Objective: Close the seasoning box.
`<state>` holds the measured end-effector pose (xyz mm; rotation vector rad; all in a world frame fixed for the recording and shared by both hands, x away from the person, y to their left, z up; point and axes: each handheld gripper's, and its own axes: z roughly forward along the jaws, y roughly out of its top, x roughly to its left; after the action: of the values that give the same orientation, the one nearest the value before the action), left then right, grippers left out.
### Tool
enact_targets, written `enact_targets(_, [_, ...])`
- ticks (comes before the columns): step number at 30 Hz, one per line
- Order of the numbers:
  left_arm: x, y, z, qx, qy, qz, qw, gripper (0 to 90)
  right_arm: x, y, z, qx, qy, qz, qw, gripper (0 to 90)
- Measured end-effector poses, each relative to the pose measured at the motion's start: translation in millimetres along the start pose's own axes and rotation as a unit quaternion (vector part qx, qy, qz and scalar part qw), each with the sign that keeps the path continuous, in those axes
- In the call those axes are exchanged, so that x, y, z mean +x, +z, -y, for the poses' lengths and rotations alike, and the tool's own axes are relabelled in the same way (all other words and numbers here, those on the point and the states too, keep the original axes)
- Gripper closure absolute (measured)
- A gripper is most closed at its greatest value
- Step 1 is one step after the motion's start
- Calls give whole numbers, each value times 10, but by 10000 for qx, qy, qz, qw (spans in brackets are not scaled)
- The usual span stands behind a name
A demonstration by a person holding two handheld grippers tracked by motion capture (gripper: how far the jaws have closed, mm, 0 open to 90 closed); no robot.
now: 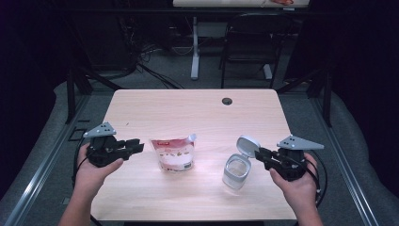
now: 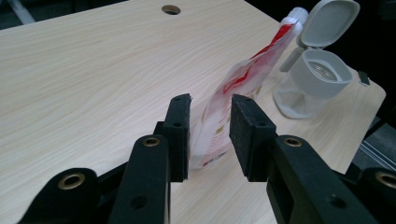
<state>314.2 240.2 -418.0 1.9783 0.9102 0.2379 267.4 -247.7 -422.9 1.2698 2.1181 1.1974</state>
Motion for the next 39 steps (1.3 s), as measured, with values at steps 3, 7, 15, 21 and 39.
enact_targets(3, [-24, 20, -43, 14, 44, 59, 10000, 683, 22, 17, -51, -34, -20, -74, 10000, 760])
enact_targets(7, [-43, 98, -79, 89, 67, 143, 9998, 688, 80, 80, -147, -29, -123, -166, 9998, 761])
enact_targets(15, [-66, 260, -172, 352, 188, 169, 9991, 708, 214, 277, -307, 62, -338, -394, 9986, 749])
enact_targets(21, [-51, 333, -148, 383, 192, 188, 9989, 705, 272, 370, -376, 106, -404, -522, 9978, 738])
enact_targets(39, [15, 354, -48, 202, 170, 253, 9993, 735, 567, 817, -517, 309, -655, -1047, 9919, 713])
